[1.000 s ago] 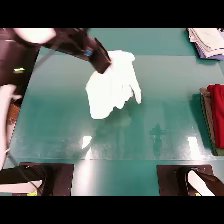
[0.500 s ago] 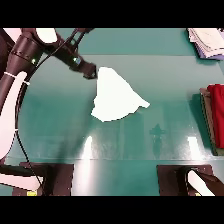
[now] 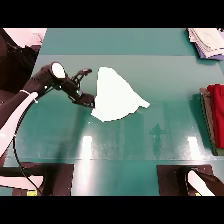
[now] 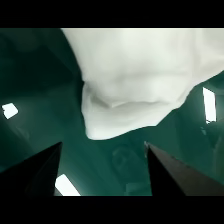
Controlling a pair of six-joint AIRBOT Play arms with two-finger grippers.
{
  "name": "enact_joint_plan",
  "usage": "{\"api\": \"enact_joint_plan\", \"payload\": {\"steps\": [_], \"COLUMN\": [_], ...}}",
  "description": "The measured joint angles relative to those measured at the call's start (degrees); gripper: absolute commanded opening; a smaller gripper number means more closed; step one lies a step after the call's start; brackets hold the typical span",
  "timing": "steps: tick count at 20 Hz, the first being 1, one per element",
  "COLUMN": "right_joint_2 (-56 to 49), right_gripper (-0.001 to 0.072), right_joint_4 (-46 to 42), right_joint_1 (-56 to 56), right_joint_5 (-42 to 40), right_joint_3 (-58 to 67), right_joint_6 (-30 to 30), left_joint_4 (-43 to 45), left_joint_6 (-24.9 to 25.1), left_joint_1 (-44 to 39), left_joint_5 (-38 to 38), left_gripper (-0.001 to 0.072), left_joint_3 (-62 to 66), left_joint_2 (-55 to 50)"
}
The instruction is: Fold the shirts.
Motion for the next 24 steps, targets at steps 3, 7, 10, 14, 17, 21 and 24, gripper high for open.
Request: {"api": "enact_joint_plan", "payload": {"steps": [3, 7, 10, 14, 17, 21, 24], "right_joint_2": [0.0, 0.0, 0.0, -1.3, -4.7, -11.9, -18.6], "right_gripper": [0.0014, 0.0014, 0.0014, 0.0105, 0.0562, 0.0558, 0.0557], "right_joint_4": [0.0, 0.0, 0.0, 3.5, 8.5, 11.6, 12.7], "right_joint_1": [0.0, 0.0, 0.0, 0.2, 3.3, 14.0, 23.3], "right_joint_5": [0.0, 0.0, 0.0, 0.8, 2.6, -0.4, -7.5], "right_joint_3": [0.0, 0.0, 0.0, -0.2, -3.5, -13.2, -18.9], "right_joint_6": [0.0, 0.0, 0.0, 0.0, -0.1, -1.3, -2.4], "left_joint_4": [-4.0, -7.5, -8.1, -6.9, -2.3, 3.7, 6.4], "left_joint_6": [3.6, 6.0, 6.6, 5.8, 3.5, 2.3, 1.9], "left_joint_1": [0.0, -1.5, -3.3, -2.2, 0.5, 3.5, 4.2], "left_joint_5": [4.2, 9.3, 11.2, 9.6, 7.6, 6.4, 6.0], "left_gripper": [0.0608, 0.0595, 0.0026, 0.0025, 0.0026, 0.0026, 0.0027], "left_joint_3": [-4.9, -7.5, -8.0, -4.4, 1.5, 8.1, 10.3], "left_joint_2": [0.1, 0.0, 0.0, 1.6, 6.6, 14.2, 17.5]}}
